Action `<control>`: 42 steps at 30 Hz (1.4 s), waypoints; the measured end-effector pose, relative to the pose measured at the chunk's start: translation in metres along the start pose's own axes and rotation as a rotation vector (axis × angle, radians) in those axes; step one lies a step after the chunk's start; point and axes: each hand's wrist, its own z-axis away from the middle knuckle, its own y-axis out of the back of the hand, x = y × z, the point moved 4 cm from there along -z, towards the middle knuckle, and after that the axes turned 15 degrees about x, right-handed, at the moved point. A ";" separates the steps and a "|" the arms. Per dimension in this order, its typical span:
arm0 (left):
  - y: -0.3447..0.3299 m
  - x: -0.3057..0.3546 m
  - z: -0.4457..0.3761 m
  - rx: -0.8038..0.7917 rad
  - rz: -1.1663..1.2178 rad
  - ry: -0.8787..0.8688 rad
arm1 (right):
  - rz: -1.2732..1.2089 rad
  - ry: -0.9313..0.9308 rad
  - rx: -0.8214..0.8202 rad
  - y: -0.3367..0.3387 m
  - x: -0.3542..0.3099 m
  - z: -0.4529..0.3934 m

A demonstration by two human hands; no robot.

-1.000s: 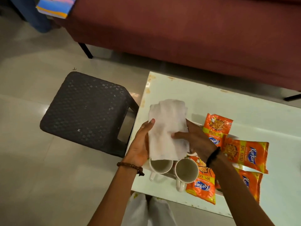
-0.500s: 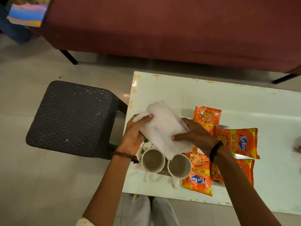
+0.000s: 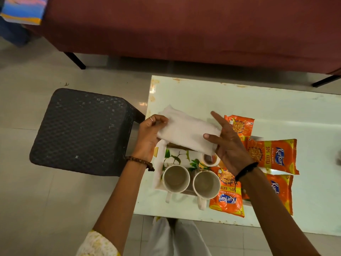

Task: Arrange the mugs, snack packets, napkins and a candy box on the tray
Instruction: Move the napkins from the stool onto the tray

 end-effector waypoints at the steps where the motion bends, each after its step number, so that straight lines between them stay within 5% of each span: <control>1: 0.000 -0.001 0.001 0.005 0.017 0.044 | 0.071 0.010 0.001 -0.001 0.000 0.000; 6: 0.001 -0.004 0.005 -0.130 -0.022 0.111 | 0.390 0.117 0.075 0.000 -0.006 -0.002; 10: 0.005 0.002 0.003 -0.080 -0.440 -0.186 | 0.777 0.283 0.138 0.008 -0.015 -0.010; 15: 0.000 0.009 0.005 0.038 -0.698 -0.491 | 0.555 0.218 0.195 0.017 -0.021 -0.008; 21: -0.015 -0.014 -0.001 -0.090 -0.344 0.046 | 0.265 -0.060 0.218 0.027 -0.001 -0.016; 28: -0.024 -0.055 -0.015 0.044 -0.129 0.413 | 0.043 -0.373 0.405 0.035 0.037 -0.025; 42: -0.017 -0.077 -0.043 0.211 -0.221 0.478 | -0.096 -0.480 0.493 0.038 0.068 -0.061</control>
